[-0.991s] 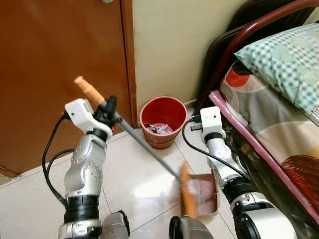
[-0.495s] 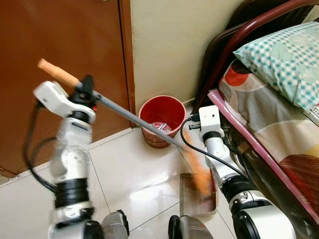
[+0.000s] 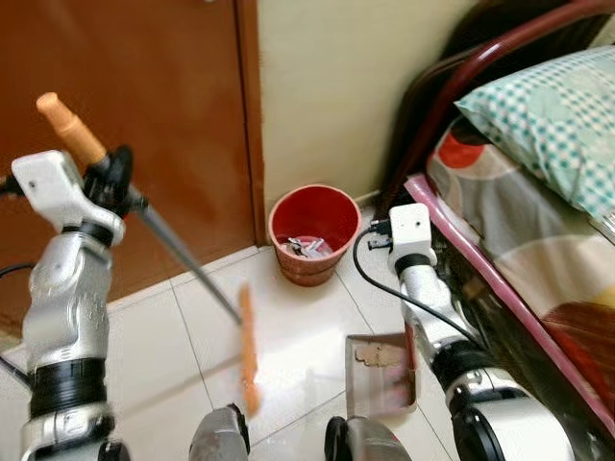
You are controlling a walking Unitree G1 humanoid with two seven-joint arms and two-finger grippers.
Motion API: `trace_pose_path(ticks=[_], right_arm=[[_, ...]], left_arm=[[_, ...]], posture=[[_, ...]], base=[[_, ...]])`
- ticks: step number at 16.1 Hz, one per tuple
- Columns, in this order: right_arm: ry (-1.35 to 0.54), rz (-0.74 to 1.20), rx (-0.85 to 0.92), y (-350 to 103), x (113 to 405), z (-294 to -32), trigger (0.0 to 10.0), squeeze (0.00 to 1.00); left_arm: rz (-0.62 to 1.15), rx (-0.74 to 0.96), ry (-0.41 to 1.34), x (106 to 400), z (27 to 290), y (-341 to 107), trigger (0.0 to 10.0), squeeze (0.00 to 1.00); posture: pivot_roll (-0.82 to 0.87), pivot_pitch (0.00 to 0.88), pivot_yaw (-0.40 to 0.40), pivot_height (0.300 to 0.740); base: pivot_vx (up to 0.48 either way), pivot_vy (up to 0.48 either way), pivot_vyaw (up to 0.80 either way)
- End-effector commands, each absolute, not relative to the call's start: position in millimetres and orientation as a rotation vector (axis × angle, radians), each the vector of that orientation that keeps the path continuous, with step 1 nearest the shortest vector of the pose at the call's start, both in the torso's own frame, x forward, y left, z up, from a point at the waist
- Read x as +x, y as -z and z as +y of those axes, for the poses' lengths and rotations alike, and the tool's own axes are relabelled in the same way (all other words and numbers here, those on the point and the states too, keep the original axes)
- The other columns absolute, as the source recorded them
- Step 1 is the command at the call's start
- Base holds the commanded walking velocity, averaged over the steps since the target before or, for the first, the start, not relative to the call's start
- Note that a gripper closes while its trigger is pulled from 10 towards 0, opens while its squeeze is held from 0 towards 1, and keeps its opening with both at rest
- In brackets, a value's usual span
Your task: Sweep floor
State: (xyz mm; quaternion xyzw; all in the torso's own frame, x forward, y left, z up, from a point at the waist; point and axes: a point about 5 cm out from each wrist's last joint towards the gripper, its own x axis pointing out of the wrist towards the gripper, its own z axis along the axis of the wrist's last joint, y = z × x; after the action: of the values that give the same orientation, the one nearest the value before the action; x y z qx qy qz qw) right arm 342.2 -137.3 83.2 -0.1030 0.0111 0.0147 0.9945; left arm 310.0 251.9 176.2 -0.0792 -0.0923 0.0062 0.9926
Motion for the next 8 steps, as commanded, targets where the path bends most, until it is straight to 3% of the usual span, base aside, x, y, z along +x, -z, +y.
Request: trace_pose_path(ticks=[1, 3, 8], right_arm=[[-0.035, -0.055, -0.127, -97.7, 342.5, -141.7, 10.0, 0.0], [-0.053, -0.169, -0.052, -125.1, 342.2, -147.8, 10.0, 0.0], [-0.069, -0.285, 0.065, -169.2, 340.1, -153.2, 10.0, 0.0]], left_arm=[[-0.157, -0.102, 0.05, 306.5, 241.8, -164.3, 10.0, 0.0], [-0.07, 0.059, 0.089, 293.7, 236.1, -134.9, 10.0, 0.0], [0.03, 0.154, 0.022, 280.7, 246.9, -96.5, 10.0, 0.0]], posture=[[0.1, 0.141, -0.047, 0.74], [0.1, 0.147, -0.046, 0.74], [0.05, 0.11, -0.047, 0.74]], base=[[0.0, 0.0, 0.0], [0.0, 0.0, 0.0], [0.0, 0.0, 0.0]])
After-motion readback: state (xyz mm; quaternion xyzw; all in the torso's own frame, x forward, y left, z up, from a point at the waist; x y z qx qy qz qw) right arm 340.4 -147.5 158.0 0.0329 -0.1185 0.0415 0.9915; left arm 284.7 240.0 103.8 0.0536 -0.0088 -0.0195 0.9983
